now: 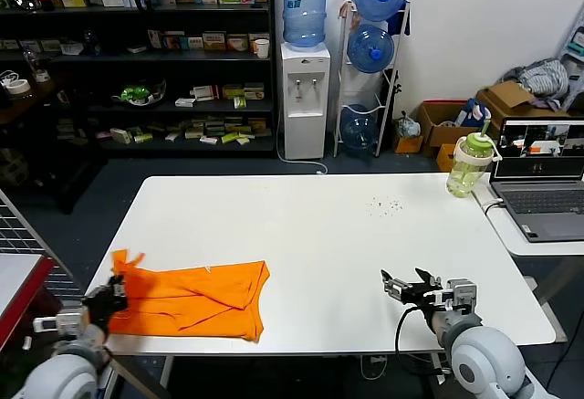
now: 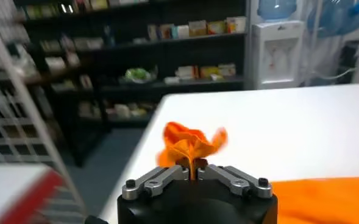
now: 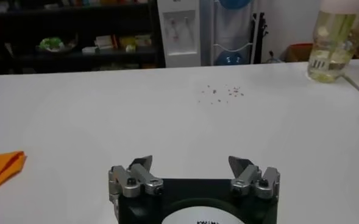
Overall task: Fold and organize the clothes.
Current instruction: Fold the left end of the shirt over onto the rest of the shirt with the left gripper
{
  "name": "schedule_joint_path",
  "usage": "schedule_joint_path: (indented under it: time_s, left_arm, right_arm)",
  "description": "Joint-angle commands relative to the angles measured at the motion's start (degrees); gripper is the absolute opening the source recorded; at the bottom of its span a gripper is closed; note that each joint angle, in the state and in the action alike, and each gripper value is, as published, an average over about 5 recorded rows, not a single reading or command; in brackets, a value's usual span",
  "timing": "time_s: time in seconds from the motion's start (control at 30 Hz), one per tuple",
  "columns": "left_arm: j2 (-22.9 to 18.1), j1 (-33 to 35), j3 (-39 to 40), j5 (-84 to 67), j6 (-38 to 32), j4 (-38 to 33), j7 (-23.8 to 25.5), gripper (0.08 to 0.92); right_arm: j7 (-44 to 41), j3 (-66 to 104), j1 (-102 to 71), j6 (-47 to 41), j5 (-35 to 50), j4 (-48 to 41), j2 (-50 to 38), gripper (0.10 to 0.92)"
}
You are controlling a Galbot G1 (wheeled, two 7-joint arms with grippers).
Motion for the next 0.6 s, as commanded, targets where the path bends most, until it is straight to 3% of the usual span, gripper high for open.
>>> schedule_joint_path:
  time_s: [0.03, 0.23, 0.6]
  left_arm:
    - [-15.2, -12.3, 16.0, -10.9, 6.6, -9.2, -9.2, 0.131]
    - [-17.7, -14.9, 18.6, -10.2, 6.9, -8.8, -10.7, 0.131]
    - [-17.7, -14.2, 19.7, -6.8, 6.9, -8.2, -9.5, 0.131]
  right_arm:
    - [0.1, 3.0, -4.3, 0.0, -2.3, -1.0, 2.2, 0.823]
    - [-0.1, 4.1, -6.0, 0.1, -3.6, -0.8, 3.3, 0.823]
    - [-0.1, 3.8, -6.0, 0.0, -3.6, 0.0, 3.5, 0.823]
